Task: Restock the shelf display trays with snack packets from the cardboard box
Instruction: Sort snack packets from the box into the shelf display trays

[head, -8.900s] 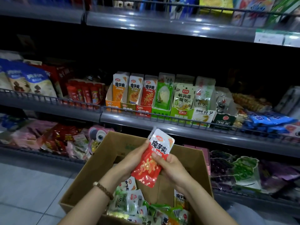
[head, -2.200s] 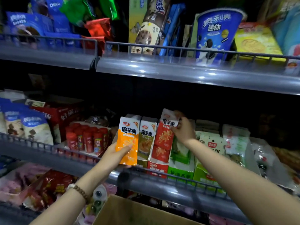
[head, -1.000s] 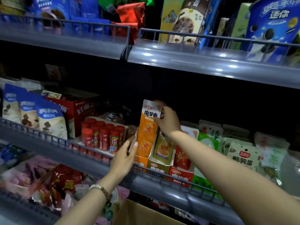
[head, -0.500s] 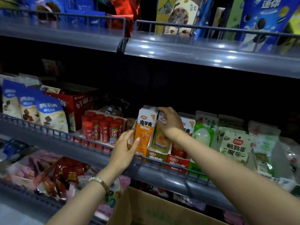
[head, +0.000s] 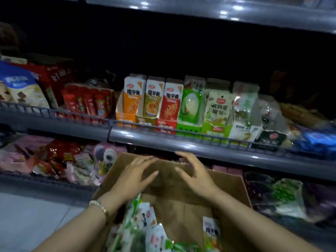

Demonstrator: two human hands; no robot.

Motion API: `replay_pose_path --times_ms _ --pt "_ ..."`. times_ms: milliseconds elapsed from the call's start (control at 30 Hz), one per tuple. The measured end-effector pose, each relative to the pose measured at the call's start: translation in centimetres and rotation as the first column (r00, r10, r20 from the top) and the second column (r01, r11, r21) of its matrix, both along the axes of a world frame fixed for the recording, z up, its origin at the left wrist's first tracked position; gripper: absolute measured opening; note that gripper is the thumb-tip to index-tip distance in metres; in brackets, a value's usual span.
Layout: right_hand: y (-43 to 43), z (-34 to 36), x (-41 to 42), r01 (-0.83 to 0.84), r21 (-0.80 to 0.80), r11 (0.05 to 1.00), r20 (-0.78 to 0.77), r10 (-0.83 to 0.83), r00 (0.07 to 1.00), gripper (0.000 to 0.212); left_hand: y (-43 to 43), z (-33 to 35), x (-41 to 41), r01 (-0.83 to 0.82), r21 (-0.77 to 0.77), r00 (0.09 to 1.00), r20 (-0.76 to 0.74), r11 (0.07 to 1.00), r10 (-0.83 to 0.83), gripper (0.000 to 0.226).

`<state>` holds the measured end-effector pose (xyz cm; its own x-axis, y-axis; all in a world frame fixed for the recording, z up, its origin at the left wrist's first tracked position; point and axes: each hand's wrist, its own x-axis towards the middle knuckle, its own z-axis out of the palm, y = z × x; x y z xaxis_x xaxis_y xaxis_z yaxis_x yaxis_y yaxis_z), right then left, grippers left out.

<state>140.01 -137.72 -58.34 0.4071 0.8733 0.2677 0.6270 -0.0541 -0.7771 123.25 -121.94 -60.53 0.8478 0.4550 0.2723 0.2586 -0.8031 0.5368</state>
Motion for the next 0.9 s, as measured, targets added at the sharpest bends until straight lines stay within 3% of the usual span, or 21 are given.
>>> replay_pose_path --times_ms 133,200,300,367,433,567,733,900 --pt "-3.2 -7.9 -0.5 0.025 -0.263 0.965 -0.067 -0.044 0.997 0.039 -1.8 -5.4 0.2 0.01 -0.093 0.959 -0.28 0.996 -0.035 0.078" --pt "-4.1 -11.3 -0.8 0.023 -0.411 0.911 -0.206 -0.118 0.971 0.036 -2.3 -8.3 -0.1 -0.038 -0.187 0.894 -0.446 0.982 -0.05 0.064" --pt "-4.7 -14.9 -1.7 -0.046 -0.579 0.814 -0.17 -0.066 0.983 0.03 -2.8 -11.5 -1.4 -0.118 -0.284 0.794 -0.603 0.952 -0.081 0.065" --pt "-4.5 -16.6 -2.3 -0.127 -0.668 0.733 -0.294 -0.103 0.95 0.032 -3.0 -13.0 -2.3 -0.126 -0.3 0.724 -0.679 0.946 -0.12 0.067" --pt "-4.0 -17.5 -3.1 -0.214 -0.703 0.679 -0.423 -0.156 0.893 0.04 -3.0 -13.7 -2.8 -0.125 -0.318 0.67 -0.726 0.94 -0.156 0.07" --pt "-2.9 -19.5 -4.5 -0.279 -0.717 0.638 -0.468 -0.144 0.872 0.048 -2.6 -14.4 -2.9 -0.116 -0.326 0.562 -0.8 0.938 -0.208 0.069" --pt "-2.9 -21.5 -5.4 -0.239 -0.666 0.707 -0.457 -0.133 0.879 0.045 -3.0 -14.4 -1.9 -0.033 -0.28 0.512 -0.829 0.959 -0.225 0.058" --pt "-3.1 -21.4 -5.8 -0.228 -0.616 0.754 -0.486 -0.136 0.863 0.026 -3.4 -14.4 -1.6 0.092 -0.126 0.447 -0.881 0.988 -0.154 0.046"
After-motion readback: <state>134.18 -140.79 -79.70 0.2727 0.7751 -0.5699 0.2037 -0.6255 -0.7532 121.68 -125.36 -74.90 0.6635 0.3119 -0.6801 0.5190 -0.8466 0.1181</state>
